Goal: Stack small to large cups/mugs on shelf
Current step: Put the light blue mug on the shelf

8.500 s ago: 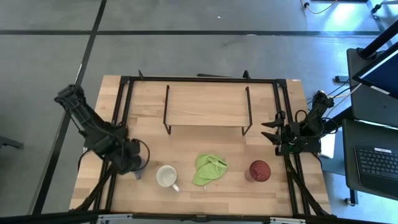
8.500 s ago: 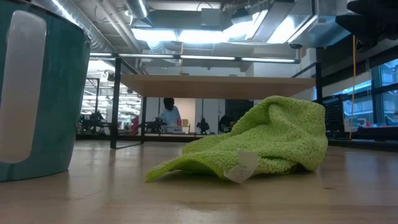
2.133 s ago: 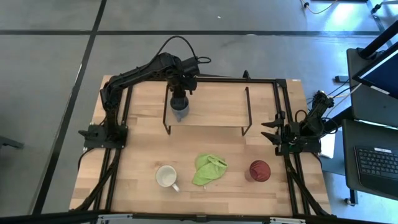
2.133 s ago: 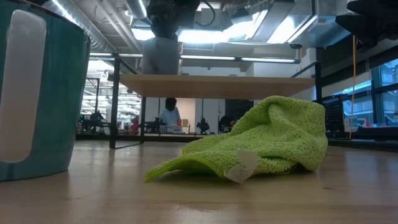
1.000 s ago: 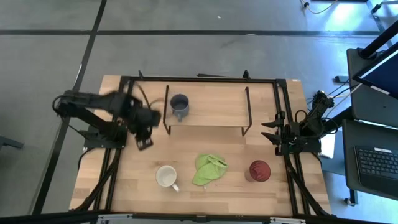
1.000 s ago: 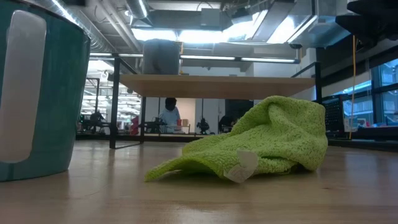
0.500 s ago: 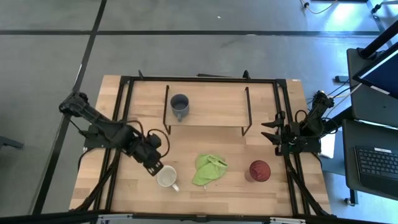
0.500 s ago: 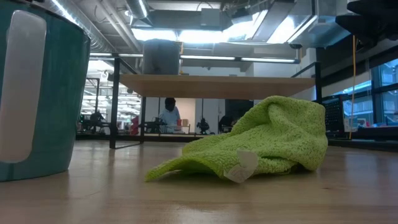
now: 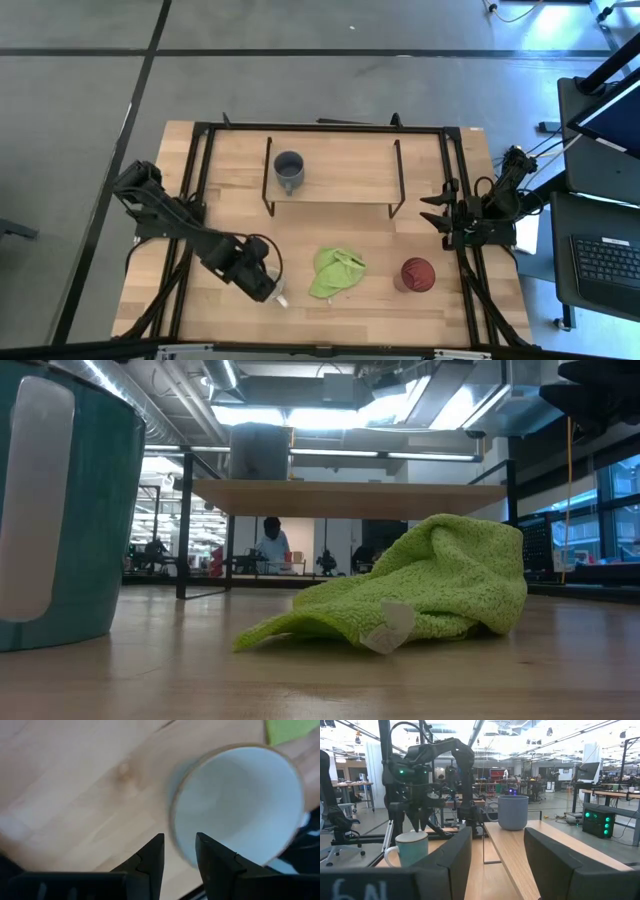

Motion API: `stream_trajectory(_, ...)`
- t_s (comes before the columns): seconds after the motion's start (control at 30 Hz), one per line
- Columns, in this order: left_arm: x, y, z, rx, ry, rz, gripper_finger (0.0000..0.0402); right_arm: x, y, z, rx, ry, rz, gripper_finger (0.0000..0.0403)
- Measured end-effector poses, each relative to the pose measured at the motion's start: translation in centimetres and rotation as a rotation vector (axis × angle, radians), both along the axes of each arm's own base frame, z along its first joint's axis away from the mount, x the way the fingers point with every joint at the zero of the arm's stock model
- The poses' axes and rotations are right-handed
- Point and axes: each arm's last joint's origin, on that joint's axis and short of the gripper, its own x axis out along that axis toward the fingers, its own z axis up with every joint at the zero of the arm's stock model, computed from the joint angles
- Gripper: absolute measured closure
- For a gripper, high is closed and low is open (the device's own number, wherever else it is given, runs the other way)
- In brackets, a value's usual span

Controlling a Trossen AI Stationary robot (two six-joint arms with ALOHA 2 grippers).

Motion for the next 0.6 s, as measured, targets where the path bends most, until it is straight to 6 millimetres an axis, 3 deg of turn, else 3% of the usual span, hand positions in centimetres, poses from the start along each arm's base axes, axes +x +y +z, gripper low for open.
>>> stream_trajectory(0.6, 0.7, -0.3, -1.3, 0.076, -0.005, 0.055, 0.0296, 0.0, 0.0, 0.0, 0.000, 0.000, 0.000, 0.0221)
